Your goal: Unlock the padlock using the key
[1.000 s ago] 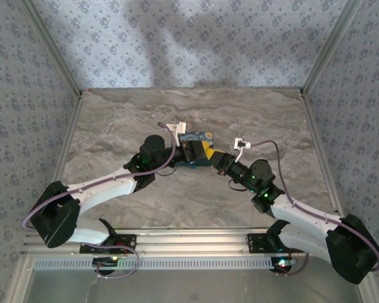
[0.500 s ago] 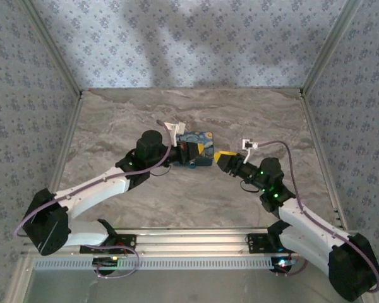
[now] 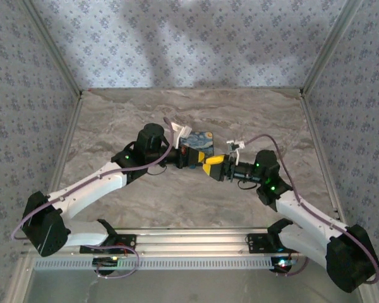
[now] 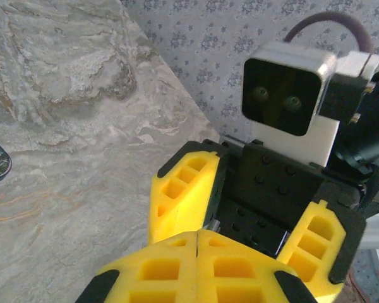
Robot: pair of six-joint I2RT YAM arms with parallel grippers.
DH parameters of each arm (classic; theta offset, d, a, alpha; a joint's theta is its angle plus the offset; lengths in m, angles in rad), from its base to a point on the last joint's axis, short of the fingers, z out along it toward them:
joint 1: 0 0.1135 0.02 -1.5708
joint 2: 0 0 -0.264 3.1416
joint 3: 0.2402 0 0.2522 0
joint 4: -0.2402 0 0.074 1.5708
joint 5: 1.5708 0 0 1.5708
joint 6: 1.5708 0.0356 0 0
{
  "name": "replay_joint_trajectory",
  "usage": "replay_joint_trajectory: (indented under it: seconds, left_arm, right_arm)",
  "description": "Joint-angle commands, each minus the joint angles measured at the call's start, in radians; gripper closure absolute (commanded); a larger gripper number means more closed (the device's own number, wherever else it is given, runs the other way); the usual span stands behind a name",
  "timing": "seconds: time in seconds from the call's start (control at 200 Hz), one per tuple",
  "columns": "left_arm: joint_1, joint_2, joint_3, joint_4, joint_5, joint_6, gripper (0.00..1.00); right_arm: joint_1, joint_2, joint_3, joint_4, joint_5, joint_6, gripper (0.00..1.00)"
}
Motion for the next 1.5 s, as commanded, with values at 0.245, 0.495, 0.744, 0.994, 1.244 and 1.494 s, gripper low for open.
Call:
replay_joint_trajectory:
  seconds: [0.245,0.495,0.744,0.994,1.244,1.494]
  left_arm:
    - [0.003,0.013,0.024,0.018,0.043,0.010,1.00]
    - [0.004,0.018,0.024,0.012,0.044,0.015,1.00]
    - [0.003,0.021,0.023,0.010,0.048,0.014,1.00]
    - [0.004,0.027,0.023,0.001,0.051,0.021,1.00]
    - [0.004,0.031,0.027,0.003,0.045,0.018,1.00]
    - [0.010,0.032,0.024,0.004,0.036,0.013,1.00]
  right_arm:
    - [0.022,0.048,0.046,0.035,-0.010,-0.022,0.57]
    - [0.026,0.048,0.049,0.045,0.001,-0.014,0.71]
    - [0.026,0.049,0.046,0.042,0.009,-0.011,0.82]
    - [0.028,0.049,0.052,0.042,0.011,-0.010,0.83]
    - [0.033,0.053,0.053,0.039,0.003,-0.014,0.80]
    - [0.029,0.049,0.043,0.019,0.014,-0.020,0.86]
